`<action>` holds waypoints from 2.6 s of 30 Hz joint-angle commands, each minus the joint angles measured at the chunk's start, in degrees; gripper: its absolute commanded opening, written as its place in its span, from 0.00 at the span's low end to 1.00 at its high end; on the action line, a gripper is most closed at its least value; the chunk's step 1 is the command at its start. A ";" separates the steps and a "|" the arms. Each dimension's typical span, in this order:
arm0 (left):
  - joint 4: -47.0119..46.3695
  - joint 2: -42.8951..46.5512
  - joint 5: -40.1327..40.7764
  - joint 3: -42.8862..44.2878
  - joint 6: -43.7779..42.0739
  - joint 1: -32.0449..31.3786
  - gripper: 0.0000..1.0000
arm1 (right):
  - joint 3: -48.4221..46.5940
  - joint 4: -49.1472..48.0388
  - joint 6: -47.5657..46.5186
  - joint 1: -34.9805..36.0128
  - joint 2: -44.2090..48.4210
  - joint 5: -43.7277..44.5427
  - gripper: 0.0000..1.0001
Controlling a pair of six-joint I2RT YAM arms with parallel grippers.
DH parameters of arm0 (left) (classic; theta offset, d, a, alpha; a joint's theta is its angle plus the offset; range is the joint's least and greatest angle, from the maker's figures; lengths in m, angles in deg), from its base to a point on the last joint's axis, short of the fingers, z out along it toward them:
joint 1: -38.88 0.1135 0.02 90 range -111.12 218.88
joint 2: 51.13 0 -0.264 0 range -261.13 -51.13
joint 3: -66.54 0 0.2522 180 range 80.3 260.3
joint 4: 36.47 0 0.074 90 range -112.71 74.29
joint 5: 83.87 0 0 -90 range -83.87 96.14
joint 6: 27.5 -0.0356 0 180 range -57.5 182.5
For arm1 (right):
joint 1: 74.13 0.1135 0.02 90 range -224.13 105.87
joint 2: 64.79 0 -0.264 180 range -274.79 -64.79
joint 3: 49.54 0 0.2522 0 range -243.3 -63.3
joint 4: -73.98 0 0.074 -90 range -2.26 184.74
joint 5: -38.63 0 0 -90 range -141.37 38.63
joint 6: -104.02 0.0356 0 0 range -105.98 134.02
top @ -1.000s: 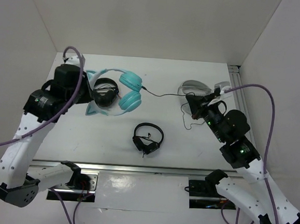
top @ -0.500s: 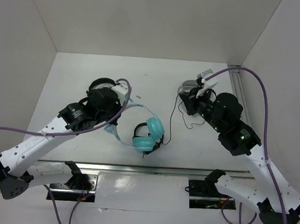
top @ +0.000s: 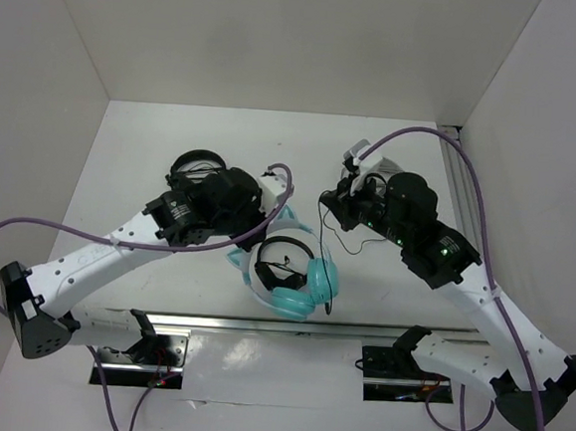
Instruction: Wrap the headphones
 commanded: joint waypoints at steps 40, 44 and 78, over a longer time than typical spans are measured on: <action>1.72 8.53 13.19 18.23 11.66 -17.05 0.00 | 11.32 -18.44 1.40 1.54 -7.49 1.28 0.02; -3.12 11.25 11.43 15.24 12.37 -17.05 0.00 | 14.49 -25.32 2.63 1.02 -6.87 -5.24 0.20; -26.93 2.83 73.72 34.23 11.13 -17.05 0.00 | 28.48 -51.72 10.54 5.73 -20.15 2.80 0.00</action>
